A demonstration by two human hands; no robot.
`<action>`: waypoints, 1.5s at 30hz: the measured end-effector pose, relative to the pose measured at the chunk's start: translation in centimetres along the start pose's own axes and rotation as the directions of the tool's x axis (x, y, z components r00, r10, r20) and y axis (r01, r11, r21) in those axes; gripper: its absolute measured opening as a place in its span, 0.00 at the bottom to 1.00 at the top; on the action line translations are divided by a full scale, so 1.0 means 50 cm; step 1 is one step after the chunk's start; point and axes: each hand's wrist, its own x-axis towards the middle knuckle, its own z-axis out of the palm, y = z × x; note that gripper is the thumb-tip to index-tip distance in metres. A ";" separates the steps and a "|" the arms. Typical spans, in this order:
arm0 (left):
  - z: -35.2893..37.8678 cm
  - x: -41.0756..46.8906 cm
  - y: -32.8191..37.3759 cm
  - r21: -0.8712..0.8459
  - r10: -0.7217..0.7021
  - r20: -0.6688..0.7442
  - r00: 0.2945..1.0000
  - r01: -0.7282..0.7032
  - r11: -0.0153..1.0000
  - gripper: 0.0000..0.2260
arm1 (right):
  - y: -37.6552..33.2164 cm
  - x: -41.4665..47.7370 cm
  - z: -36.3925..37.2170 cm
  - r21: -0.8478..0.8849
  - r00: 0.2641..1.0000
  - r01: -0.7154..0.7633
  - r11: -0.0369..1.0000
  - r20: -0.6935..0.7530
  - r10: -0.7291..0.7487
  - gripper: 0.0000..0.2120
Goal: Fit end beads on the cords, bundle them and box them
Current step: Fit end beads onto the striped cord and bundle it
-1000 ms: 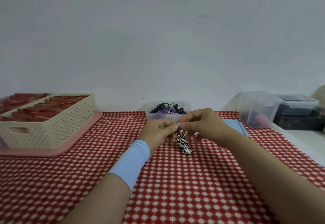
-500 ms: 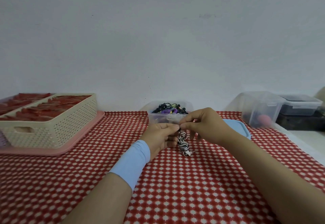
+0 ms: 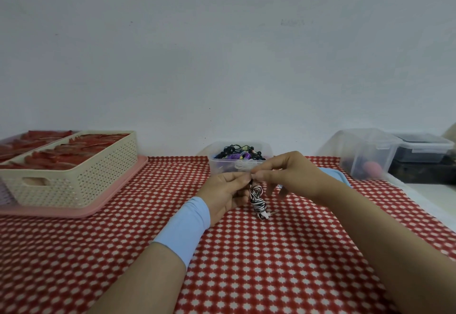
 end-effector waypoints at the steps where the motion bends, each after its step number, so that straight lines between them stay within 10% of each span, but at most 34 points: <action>1: -0.001 0.000 0.001 -0.011 -0.001 0.015 1.000 0.002 1.000 0.06 | -0.001 -0.003 -0.004 0.047 0.999 -0.030 0.998 0.036 0.028 0.06; 30: -0.010 0.004 0.001 0.169 0.055 0.115 0.992 -0.074 0.983 0.06 | 0.005 -0.003 -0.010 0.202 0.941 -0.316 0.927 0.189 0.279 0.09; 45: -0.005 0.000 0.003 0.075 0.089 0.027 0.996 -0.091 0.993 0.05 | -0.007 -0.007 -0.006 0.197 0.980 -0.187 0.962 0.102 0.169 0.09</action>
